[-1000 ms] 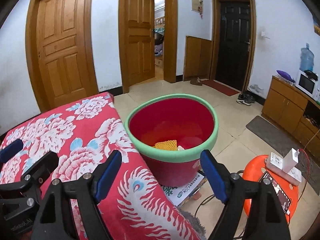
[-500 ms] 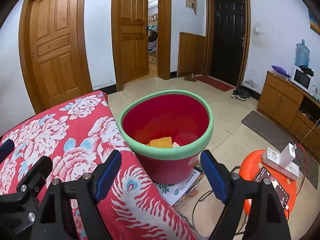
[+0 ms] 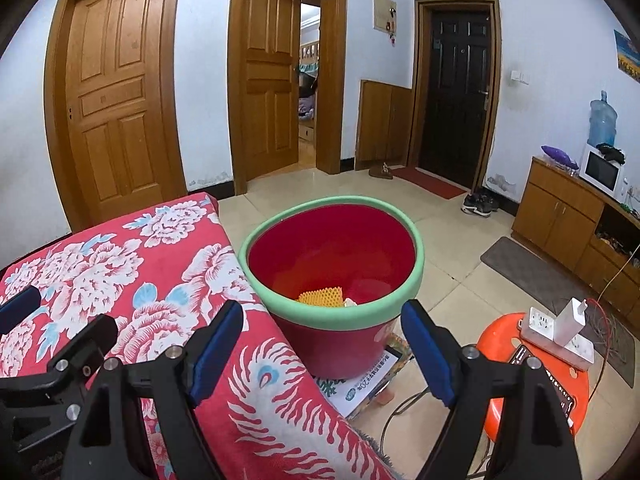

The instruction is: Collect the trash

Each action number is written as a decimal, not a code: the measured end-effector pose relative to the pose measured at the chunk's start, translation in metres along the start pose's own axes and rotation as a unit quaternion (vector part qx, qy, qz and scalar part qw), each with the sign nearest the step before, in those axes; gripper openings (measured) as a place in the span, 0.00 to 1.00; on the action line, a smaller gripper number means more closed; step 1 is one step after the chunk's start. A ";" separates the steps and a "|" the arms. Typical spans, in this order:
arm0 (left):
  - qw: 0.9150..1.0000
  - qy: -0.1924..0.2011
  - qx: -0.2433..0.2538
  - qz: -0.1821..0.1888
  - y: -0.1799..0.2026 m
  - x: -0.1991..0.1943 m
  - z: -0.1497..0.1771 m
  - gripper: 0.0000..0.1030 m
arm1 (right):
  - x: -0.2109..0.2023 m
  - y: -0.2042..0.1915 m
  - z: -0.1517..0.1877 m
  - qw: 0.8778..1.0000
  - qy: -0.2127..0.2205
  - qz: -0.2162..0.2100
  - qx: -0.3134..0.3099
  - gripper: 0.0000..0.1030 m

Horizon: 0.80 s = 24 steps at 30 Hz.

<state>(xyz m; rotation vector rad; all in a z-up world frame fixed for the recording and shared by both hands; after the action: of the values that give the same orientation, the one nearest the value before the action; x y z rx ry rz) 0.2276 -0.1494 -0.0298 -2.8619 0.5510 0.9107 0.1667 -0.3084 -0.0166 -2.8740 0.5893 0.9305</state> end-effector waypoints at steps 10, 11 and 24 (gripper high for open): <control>1.000 -0.008 -0.010 0.002 -0.003 0.003 0.001 0.96 | -0.004 -0.002 -0.001 1.000 0.011 0.003 -0.003 0.83; 1.000 -0.009 -0.012 0.001 -0.004 0.003 0.001 0.96 | -0.004 -0.002 -0.001 1.000 0.011 0.003 -0.002 0.85; 0.999 -0.018 -0.034 0.005 -0.012 0.006 0.003 0.96 | -0.011 -0.002 -0.002 0.999 0.033 0.010 -0.002 0.91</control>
<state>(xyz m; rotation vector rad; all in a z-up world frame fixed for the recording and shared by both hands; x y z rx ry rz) 0.2348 -0.1396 -0.0359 -2.8990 0.5408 0.9976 0.1603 -0.3031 -0.0086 -2.9175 0.6224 0.8423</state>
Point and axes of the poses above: each gripper's, at about its wrist camera, not at the fingertips, and x roughly the way its jaws point, y to its right, z to its underside, the point moved 6 cm from there along x, roughly the way its jaws point, and after that the axes turned 3 degrees about -y, right-handed, at the moved point
